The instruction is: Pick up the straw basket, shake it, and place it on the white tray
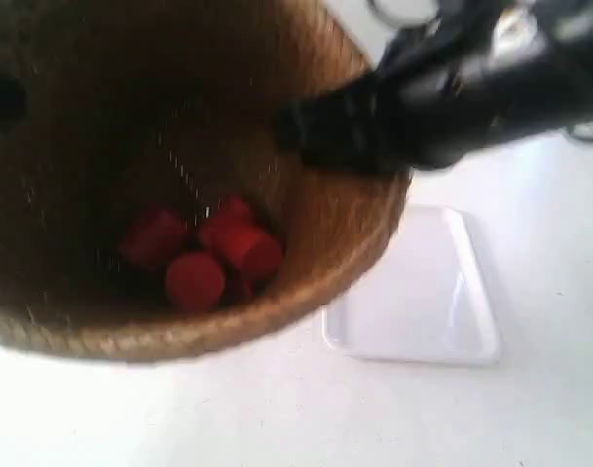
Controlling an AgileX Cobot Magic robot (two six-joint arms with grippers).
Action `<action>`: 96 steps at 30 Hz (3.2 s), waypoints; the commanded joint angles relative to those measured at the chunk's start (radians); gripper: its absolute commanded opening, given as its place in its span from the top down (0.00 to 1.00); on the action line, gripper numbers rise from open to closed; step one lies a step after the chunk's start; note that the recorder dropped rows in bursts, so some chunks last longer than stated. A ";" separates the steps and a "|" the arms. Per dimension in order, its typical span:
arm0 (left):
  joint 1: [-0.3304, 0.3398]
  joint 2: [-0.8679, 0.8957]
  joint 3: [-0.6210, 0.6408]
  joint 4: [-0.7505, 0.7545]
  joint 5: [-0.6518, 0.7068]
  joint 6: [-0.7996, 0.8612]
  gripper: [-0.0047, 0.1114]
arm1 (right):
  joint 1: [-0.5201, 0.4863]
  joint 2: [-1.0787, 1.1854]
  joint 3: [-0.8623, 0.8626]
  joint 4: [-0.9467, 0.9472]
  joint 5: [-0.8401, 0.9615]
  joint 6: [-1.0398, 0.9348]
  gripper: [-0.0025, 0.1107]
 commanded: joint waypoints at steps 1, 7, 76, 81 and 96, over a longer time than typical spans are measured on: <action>-0.001 -0.057 -0.124 -0.026 -0.002 0.092 0.96 | 0.001 -0.130 -0.060 -0.080 -0.103 -0.020 0.98; -0.001 0.055 0.083 -0.015 0.042 -0.017 0.96 | -0.009 0.081 0.133 -0.038 -0.013 0.022 0.98; -0.470 0.696 -0.287 -0.281 -0.358 -0.096 0.96 | -0.569 0.381 -0.409 -0.246 0.523 -0.298 0.98; -0.470 0.721 -0.287 -0.279 -0.372 -0.093 0.96 | -0.569 0.421 -0.406 -0.246 0.523 -0.298 0.98; -0.470 0.792 -0.287 -0.268 -0.370 -0.093 0.96 | -0.569 0.480 -0.404 -0.268 0.523 -0.248 0.98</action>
